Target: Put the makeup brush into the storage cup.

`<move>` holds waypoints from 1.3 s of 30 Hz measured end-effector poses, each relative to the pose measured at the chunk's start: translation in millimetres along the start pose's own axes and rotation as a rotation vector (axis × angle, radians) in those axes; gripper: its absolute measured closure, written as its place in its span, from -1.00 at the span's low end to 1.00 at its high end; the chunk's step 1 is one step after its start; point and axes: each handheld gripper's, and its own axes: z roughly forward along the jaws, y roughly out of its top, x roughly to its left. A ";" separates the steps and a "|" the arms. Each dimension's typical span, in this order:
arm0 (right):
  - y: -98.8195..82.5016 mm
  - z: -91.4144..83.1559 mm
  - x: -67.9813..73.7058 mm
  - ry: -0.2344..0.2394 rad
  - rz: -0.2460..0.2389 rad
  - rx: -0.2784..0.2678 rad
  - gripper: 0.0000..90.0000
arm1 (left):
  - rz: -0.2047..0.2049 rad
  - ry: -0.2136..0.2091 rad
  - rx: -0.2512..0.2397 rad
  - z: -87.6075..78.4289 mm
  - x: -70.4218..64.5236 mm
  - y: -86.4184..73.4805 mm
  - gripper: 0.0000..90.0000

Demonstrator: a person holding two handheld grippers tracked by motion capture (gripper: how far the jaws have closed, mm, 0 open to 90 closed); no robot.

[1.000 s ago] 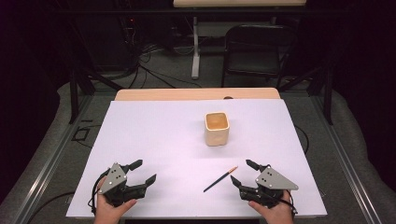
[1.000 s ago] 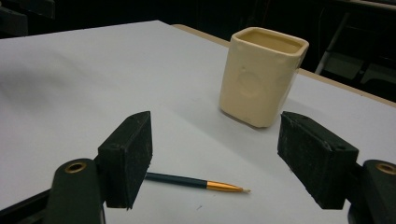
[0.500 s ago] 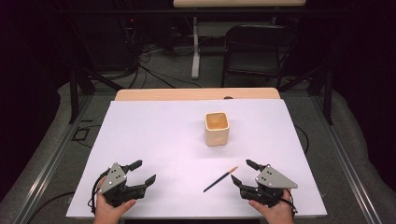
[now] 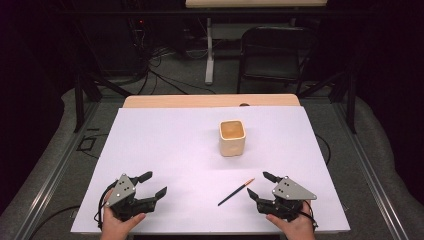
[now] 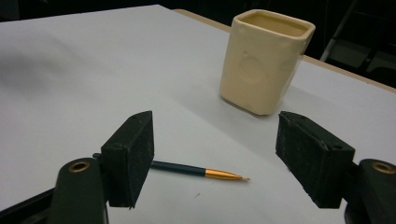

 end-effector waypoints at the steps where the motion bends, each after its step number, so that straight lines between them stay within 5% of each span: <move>1: 0.9 0.3 1.1 -0.001 -0.011 0.007 -0.39 | 0.000 -0.003 0.002 0.2 -0.4 -0.3 -0.39; 11: 4.5 0.9 0.2 0.002 -0.022 0.017 -0.26 | 0.003 -0.009 0.003 0.6 -1.5 -0.4 -0.38; 22: 27.7 15.6 -17.1 0.071 0.002 0.127 -0.12 | -0.011 -0.007 0.014 2.2 0.0 -0.7 -0.35; 39: 53.8 34.0 -32.1 0.126 -0.041 0.261 -0.03 | -0.014 -0.010 0.027 5.2 -0.2 -1.1 -0.34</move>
